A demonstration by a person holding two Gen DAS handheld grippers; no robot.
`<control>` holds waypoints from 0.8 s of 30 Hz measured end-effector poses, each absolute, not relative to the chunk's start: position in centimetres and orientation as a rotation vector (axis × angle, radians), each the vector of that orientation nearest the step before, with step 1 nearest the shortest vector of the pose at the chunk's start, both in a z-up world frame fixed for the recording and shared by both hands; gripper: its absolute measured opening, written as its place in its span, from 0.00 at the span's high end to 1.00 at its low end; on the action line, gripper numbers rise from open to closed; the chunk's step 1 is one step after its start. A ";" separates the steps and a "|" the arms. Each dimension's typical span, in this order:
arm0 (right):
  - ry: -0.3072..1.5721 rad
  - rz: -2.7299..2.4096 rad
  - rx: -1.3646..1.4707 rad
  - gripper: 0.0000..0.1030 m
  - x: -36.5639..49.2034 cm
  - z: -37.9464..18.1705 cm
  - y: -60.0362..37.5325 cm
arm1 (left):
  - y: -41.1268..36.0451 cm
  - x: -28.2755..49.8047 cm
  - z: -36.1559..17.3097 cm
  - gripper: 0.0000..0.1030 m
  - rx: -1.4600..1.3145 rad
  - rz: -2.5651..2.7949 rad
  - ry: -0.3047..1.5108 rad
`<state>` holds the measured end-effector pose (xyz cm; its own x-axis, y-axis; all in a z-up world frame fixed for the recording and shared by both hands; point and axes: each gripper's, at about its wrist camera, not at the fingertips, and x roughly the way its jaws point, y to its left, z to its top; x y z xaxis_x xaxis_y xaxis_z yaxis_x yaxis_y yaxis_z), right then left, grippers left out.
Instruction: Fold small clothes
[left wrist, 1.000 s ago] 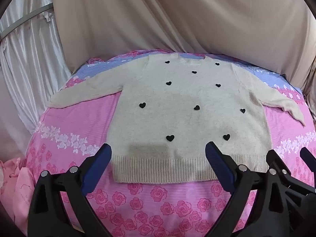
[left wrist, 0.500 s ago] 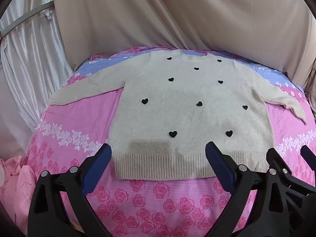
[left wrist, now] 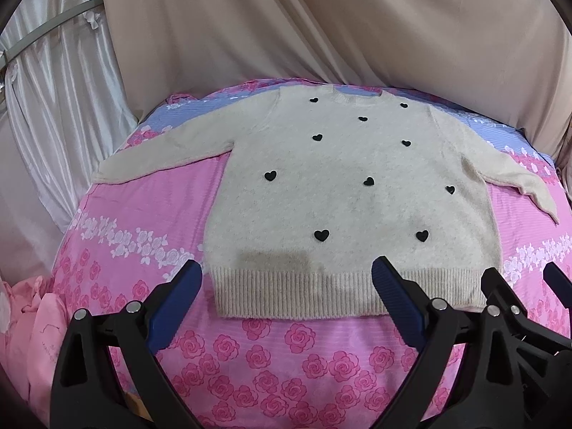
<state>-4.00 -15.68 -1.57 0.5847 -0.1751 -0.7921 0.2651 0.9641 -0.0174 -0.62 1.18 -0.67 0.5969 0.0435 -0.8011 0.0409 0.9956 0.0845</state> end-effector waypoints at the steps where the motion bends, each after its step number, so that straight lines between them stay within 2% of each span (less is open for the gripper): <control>1: 0.912 -0.257 0.107 0.08 -4.0 -1.5 -15.7 | 1.3 -0.6 -0.7 0.09 0.097 0.000 0.931; 24: 0.929 -0.273 0.119 0.08 -4.1 -2.0 -16.3 | 0.5 -0.2 -1.2 0.09 0.117 -0.012 0.949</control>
